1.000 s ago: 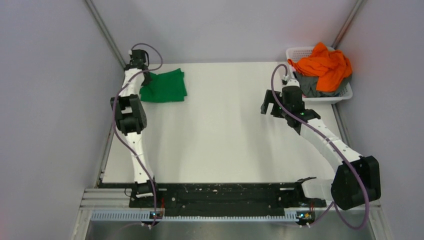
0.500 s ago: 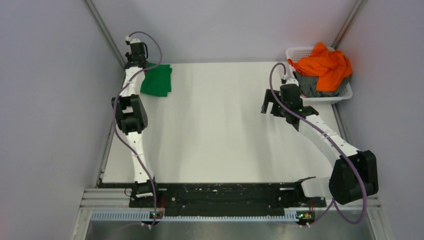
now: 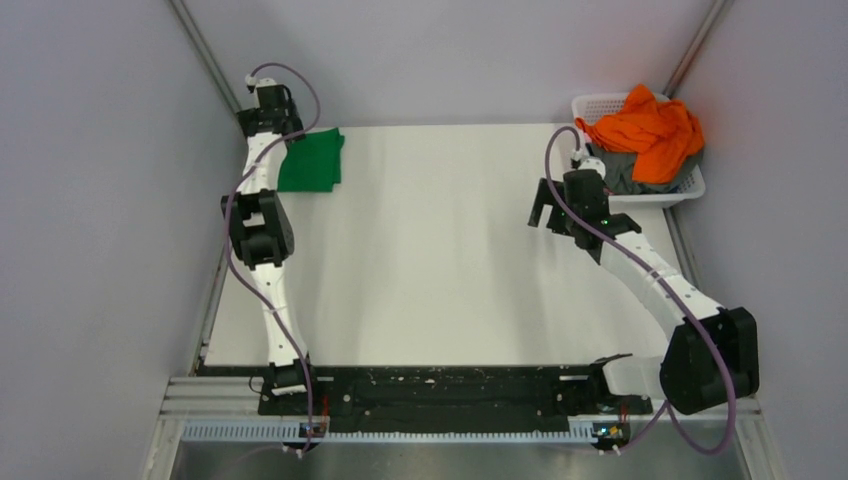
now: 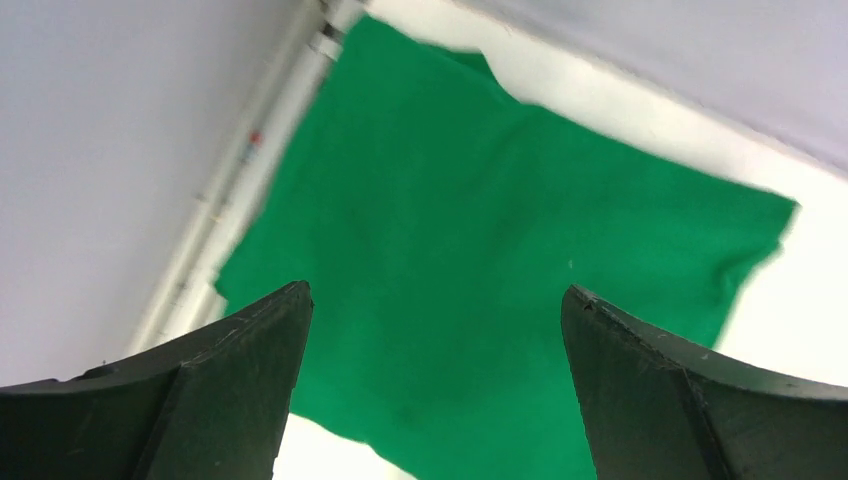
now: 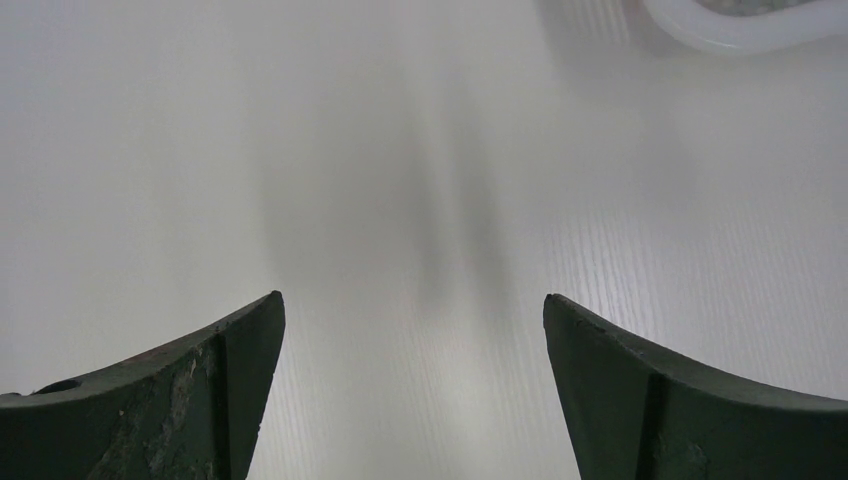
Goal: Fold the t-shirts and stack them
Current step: Put the neatly folded tshirt into the corner of the board with the left arm, then reset both arms
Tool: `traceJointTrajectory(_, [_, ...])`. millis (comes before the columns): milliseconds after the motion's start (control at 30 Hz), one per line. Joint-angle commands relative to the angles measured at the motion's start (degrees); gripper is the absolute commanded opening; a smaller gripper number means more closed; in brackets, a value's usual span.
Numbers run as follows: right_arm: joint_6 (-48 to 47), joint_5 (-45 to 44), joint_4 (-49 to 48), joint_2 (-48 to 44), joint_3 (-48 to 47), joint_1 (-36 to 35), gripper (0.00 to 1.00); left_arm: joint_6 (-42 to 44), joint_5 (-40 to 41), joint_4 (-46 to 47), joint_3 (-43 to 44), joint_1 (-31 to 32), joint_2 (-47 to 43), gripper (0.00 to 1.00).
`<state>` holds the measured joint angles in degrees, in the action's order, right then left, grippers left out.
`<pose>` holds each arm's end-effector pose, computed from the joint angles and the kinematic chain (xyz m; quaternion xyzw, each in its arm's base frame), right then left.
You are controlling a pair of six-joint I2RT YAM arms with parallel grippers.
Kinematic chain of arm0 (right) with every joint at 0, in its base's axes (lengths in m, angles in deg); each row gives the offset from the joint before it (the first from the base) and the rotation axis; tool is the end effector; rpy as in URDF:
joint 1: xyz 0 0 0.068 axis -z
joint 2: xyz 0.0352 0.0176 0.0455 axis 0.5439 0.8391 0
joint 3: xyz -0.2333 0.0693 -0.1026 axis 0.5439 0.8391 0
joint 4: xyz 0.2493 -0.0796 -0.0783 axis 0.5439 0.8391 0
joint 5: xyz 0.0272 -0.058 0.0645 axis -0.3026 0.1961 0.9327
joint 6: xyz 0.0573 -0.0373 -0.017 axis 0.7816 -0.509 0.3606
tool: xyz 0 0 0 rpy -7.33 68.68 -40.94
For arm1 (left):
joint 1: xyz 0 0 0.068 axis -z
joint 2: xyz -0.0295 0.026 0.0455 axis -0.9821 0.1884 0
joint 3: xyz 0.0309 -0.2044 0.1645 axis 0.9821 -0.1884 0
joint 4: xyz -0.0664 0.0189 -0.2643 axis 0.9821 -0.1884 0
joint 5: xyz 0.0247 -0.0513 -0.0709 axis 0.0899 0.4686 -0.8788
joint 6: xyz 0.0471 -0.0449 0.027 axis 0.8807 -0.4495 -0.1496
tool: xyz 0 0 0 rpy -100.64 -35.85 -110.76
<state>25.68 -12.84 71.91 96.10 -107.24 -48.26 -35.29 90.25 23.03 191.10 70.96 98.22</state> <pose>0.2984 0.0684 0.2455 0.1065 0.8941 0.0414 0.4330 0.5704 0.1004 0.2273 -0.2030 0.8571 0.1404 0.4521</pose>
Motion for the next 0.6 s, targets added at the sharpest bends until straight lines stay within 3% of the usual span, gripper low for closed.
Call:
traceJointTrajectory(0, [1.6,-0.7,-2.8,-6.1,3.2,2.0,0.99,-11.8,-15.1,-1.8,-7.4,-1.8,-7.8,0.99])
traceJointTrajectory(233, [0.4,-0.6,-4.7,-14.7,10.7,2.2,0.99,-13.8,-11.2,12.7,-39.2,5.8,-28.6,0.99])
traceJointTrajectory(400, [1.0,-3.2,-7.0,-20.2,17.3,2.2,0.99,-22.8,-14.1,17.8,-59.4,11.8,-43.1,0.99])
traceJointTrajectory(567, [2.4,-3.9,-9.2,-24.2,22.5,2.3,0.99,-24.6,-7.5,18.0,-73.0,25.0,-54.9,0.99])
